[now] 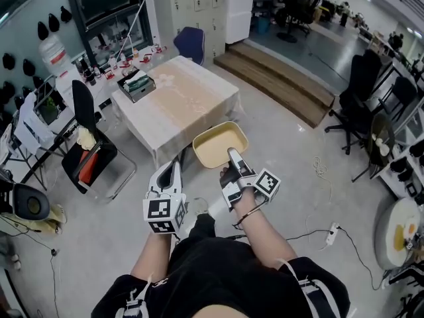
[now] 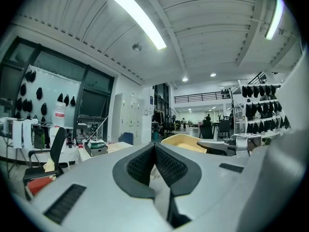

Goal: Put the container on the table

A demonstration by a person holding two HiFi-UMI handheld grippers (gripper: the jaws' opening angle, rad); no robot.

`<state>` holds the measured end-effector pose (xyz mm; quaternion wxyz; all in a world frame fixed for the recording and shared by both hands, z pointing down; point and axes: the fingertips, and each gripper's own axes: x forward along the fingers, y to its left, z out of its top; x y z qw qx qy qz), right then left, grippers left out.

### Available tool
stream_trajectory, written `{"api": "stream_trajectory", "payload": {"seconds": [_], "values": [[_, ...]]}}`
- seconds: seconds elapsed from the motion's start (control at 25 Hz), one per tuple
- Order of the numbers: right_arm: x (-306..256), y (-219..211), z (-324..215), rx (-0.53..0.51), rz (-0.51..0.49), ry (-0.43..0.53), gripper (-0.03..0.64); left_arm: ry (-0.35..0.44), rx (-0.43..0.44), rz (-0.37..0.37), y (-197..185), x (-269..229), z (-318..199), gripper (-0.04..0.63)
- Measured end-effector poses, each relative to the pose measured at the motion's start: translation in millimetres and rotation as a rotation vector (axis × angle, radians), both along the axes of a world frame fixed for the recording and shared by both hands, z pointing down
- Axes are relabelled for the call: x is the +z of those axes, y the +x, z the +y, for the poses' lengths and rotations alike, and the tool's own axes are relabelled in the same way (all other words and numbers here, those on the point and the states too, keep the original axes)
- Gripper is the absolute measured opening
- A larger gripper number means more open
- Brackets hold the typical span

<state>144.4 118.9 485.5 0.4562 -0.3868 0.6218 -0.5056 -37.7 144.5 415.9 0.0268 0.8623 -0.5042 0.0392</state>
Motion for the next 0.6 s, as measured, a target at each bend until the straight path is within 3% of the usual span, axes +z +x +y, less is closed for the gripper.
{"api": "stream_trajectory", "payload": {"seconds": [0.36, 0.6], "values": [[16.1, -6.2, -74.2, -0.029, 0.018, -0.007, 0.236, -0.009, -0.024, 0.025, -8.2, 19.2, -70.5, 0.012], [22.8, -22.6, -159.7, -0.056, 0.025, -0.042, 0.236, -0.029, -0.036, 0.042, -22.4, 19.6, -161.8, 0.012]]}}
